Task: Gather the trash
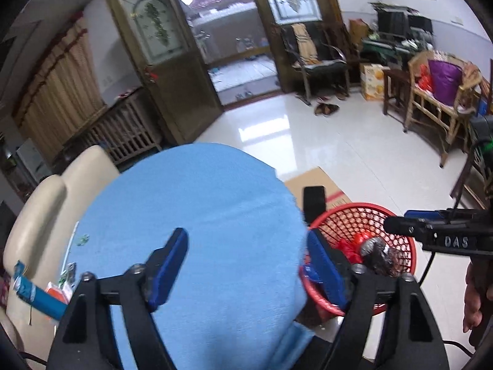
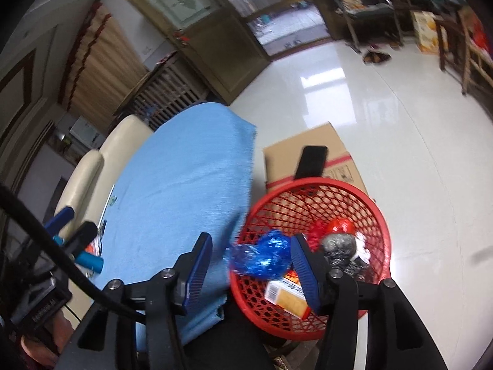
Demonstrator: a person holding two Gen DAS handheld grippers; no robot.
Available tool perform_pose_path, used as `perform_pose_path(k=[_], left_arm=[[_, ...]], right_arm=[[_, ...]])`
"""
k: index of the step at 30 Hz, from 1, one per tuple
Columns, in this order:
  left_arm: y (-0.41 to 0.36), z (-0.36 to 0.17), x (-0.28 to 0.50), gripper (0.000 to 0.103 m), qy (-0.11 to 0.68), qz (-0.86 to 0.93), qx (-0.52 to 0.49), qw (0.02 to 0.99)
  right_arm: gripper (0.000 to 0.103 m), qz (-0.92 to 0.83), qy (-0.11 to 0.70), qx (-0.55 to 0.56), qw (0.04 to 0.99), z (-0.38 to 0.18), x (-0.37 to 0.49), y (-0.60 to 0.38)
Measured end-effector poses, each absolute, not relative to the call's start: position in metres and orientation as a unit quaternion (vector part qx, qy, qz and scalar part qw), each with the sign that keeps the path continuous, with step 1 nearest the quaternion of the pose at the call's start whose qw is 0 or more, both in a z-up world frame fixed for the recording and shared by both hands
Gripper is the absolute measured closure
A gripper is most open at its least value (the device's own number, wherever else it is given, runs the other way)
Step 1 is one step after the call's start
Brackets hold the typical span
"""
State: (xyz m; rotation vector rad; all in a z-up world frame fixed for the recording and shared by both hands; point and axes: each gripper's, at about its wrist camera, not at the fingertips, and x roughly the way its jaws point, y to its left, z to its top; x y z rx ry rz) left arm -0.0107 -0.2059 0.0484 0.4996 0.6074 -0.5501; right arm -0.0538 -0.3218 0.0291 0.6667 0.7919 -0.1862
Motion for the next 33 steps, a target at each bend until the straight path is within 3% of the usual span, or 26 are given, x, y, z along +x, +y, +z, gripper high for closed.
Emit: perform_pose_path(k=[7,14,33], left_arm=[[-0.156,0.075,-0.006,0.019,0.262,-0.216,0.208,0.917],[-0.098,0.091,-0.001,0.011,0.234,-0.154,0.178,0.944],[0.035,0.096,0.004,0.011,0.235,-0.039,0.103,0.966]], right_arm=[[0.036,-0.054,0.355,0.246,0.9,0.062,-0.046,-0.272],[0.036,-0.007,0.329,0.181,0.927,0.091,-0.038,-0.213],[0.033,0.055,0.297,0.149,0.941,0.129,-0.001,-0.102]])
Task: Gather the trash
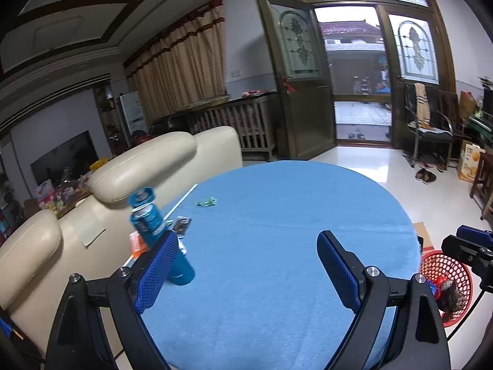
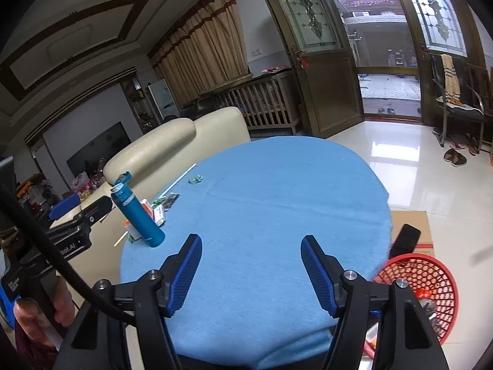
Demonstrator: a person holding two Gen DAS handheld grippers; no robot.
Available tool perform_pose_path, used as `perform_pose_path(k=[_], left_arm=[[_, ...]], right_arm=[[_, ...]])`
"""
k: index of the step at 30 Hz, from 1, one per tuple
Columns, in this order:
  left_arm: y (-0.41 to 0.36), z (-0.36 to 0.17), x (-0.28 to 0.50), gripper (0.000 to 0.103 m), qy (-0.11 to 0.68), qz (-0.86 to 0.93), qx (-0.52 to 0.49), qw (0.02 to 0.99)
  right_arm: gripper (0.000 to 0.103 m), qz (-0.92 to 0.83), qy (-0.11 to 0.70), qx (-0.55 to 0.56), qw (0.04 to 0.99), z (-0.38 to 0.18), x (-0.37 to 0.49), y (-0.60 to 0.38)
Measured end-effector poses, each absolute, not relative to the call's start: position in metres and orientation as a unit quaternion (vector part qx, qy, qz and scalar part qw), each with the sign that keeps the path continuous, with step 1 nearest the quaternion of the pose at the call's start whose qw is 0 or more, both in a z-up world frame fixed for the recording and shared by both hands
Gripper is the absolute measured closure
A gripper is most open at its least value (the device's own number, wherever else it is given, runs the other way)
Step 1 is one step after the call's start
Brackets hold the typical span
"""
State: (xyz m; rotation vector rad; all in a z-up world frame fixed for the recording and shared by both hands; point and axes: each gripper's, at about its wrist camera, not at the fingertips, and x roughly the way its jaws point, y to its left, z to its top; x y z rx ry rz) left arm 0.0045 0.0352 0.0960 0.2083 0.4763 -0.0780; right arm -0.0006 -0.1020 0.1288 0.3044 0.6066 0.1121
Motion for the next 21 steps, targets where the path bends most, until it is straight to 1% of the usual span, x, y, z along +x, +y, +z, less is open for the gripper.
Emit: perform_pose_path(k=[8,13,17,21], left_arm=[[0.07,0.095,-0.002,0.011,0.237,-0.017,0.083,0.968],[0.083,0.094,-0.006,0.011,0.241,-0.002,0.074,0.968],[0.094,0.09,-0.011,0.011,0.245,0.01,0.062,0.967],[0.096,0.087,-0.019,0.011,0.239,0.032,0.074,0.968]], right_arm=[[0.032,0.072,0.288,0.134,0.945,0.134,0.002,-0.065],[0.032,0.075,0.269,0.101,0.955,0.14,-0.001,-0.041],[0.03,0.07,0.258,0.076,0.961,0.142,-0.004,-0.024],[0.03,0.073,0.255,0.058,0.962,0.14,-0.005,-0.011]])
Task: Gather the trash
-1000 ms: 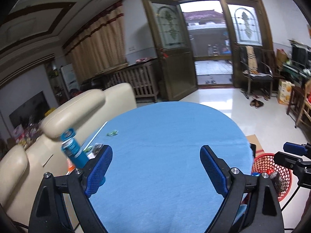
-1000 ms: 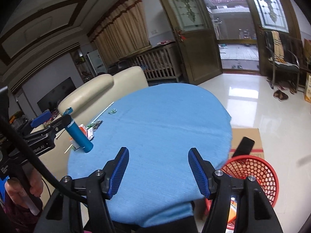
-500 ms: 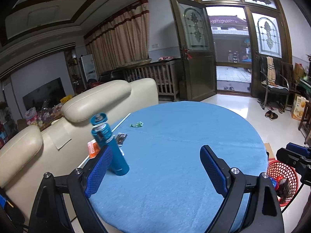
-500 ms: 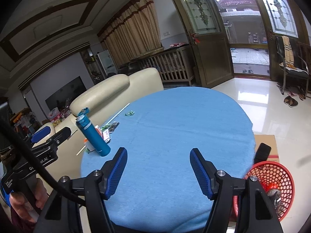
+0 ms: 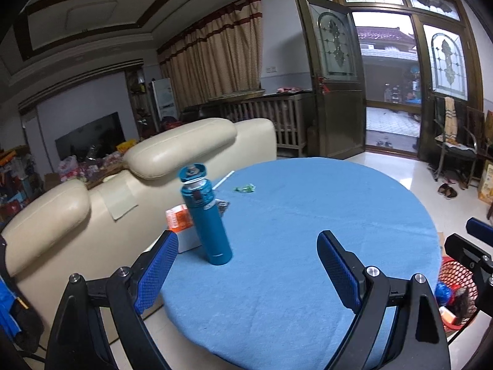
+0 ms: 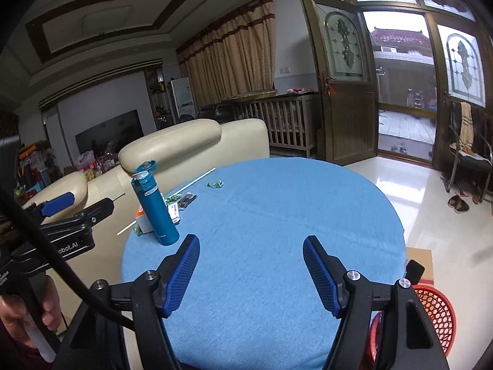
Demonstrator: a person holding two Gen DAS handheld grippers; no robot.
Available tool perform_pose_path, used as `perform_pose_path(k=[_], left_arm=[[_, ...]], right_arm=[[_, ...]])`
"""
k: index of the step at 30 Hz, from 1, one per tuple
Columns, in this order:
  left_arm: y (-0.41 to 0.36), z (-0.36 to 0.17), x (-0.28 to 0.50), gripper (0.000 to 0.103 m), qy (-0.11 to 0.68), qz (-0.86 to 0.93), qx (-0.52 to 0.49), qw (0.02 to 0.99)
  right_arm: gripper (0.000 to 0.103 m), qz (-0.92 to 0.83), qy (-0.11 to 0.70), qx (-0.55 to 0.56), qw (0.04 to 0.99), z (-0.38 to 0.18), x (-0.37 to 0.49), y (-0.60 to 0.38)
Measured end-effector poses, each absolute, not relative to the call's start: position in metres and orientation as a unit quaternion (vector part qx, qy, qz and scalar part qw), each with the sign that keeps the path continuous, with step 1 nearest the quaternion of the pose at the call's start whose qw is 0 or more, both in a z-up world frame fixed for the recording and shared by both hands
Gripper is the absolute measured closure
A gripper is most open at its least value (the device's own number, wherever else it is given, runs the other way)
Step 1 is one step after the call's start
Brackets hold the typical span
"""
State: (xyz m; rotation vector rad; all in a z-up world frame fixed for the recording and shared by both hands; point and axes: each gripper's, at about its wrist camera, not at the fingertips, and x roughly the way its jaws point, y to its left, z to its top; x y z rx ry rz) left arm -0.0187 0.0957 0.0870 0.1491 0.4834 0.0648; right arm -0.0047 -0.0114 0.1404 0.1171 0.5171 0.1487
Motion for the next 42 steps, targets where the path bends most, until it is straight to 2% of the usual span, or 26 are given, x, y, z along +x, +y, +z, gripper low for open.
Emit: perform_pose_path(k=[20,42], left_arm=[[0.101,0.08,-0.033,0.011,0.248,0.048,0.076,0.965],[0.093,0.069,-0.033,0.011,0.274,0.037,0.074,0.958]], right_arm=[[0.03,0.082,0.259,0.027,0.962,0.126,-0.007,0.015],[0.03,0.074,0.262,0.041,0.961,0.117,-0.009,0.004]])
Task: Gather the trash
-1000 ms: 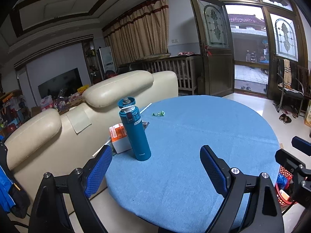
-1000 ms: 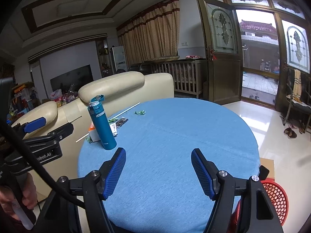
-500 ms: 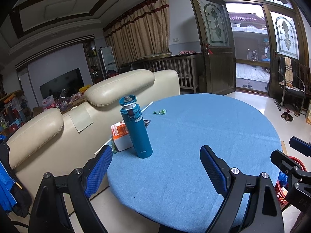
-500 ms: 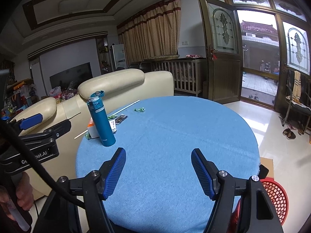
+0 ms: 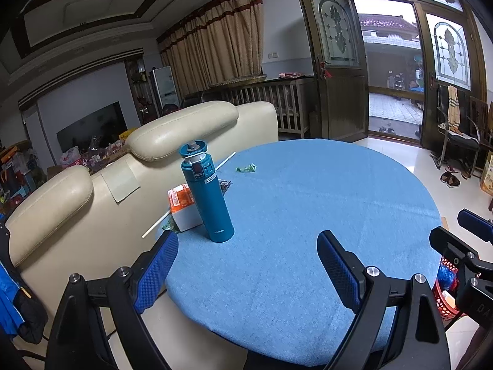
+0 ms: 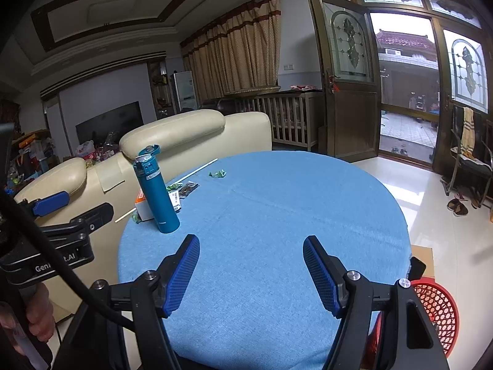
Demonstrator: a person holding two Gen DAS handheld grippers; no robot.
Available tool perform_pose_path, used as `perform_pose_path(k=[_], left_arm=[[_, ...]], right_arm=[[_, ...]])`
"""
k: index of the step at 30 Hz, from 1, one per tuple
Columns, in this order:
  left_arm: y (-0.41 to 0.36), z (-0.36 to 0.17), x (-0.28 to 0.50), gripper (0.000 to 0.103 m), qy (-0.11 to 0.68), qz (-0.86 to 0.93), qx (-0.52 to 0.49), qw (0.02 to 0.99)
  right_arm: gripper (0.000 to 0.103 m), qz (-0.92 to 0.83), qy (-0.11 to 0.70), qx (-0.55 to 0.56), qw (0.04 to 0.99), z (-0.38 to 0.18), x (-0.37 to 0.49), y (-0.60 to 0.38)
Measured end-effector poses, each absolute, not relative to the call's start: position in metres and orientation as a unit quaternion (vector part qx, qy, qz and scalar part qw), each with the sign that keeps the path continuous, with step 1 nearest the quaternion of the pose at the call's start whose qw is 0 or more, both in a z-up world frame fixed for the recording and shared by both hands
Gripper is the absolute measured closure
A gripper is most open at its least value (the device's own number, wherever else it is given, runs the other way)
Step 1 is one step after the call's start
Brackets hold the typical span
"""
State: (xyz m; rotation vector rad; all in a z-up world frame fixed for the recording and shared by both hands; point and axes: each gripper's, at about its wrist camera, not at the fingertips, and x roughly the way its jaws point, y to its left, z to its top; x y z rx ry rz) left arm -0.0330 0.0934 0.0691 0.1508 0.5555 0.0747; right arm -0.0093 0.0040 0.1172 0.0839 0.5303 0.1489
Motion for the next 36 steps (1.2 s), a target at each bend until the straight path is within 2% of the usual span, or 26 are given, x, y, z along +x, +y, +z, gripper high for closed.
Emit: perform_pose_path(k=[36], left_arm=[[0.0946,0.0696,-0.035,0.011,0.272,0.035,0.07,0.959]], right_arm=[[0.03,0.076,0.265,0.042,0.96,0.1163,-0.0093,0.0056]])
